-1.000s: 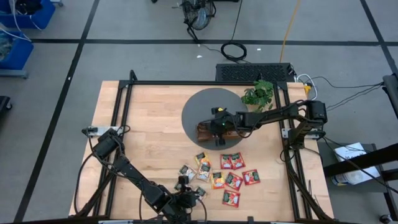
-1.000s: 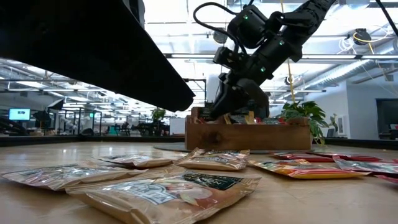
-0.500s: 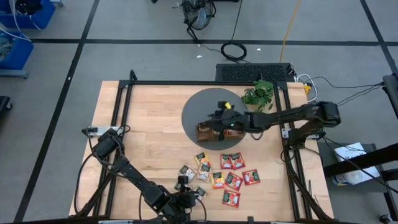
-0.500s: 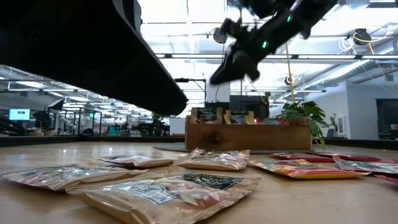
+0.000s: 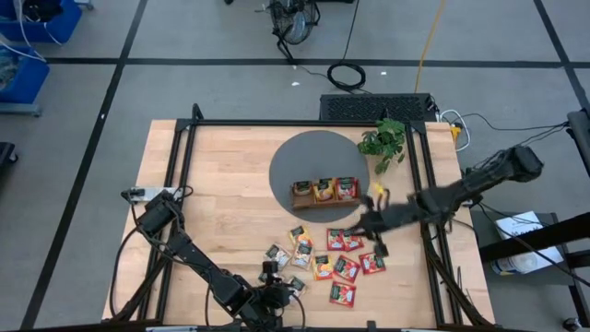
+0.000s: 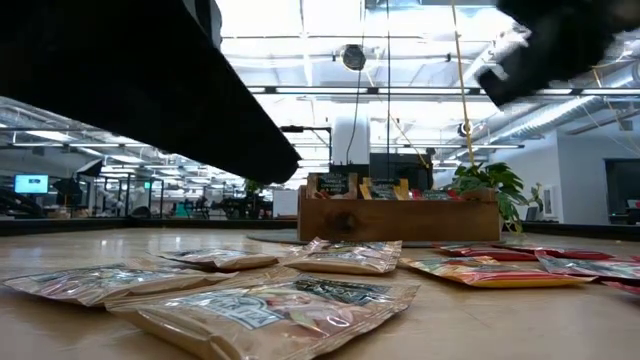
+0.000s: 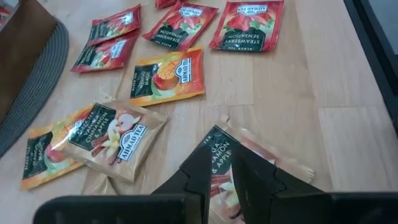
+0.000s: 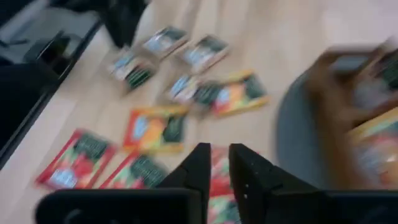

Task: Pick & Place Tea
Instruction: Put the red tea bag into the right section of the wooden organizer

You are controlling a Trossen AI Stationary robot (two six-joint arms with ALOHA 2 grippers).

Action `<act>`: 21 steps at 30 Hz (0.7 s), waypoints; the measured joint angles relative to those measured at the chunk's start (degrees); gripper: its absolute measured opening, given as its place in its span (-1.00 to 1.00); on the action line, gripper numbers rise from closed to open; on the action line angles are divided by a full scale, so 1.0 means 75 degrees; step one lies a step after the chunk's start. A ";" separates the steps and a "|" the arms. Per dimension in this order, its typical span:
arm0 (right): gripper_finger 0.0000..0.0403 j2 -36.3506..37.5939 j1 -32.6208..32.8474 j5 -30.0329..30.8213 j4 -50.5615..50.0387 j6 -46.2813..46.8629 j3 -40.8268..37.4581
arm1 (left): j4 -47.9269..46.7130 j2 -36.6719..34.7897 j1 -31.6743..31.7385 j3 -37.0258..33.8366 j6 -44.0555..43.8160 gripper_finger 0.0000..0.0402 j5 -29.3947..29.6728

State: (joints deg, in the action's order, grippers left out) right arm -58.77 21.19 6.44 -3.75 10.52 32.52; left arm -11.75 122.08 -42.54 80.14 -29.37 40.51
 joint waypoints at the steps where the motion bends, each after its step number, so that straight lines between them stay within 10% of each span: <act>1: -0.88 0.0040 0.0272 0.0133 0.0721 0.0158 -0.0480 | 0.0023 0.0000 0.0017 0.0000 -0.0058 -0.65 0.0000; 7: -0.96 0.0053 0.1282 0.0152 0.3920 0.0563 -0.2091 | 0.0823 0.0000 0.0294 0.0000 0.0490 -0.65 0.0004; 21: -1.00 -0.0035 0.2621 0.1500 0.3844 -0.0672 -0.2086 | 0.1527 -0.0003 0.1612 0.0000 0.1938 -0.65 -0.1682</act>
State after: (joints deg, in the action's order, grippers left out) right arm -59.03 40.85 17.69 25.08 5.48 16.88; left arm -0.30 122.06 -30.46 80.14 -14.83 27.90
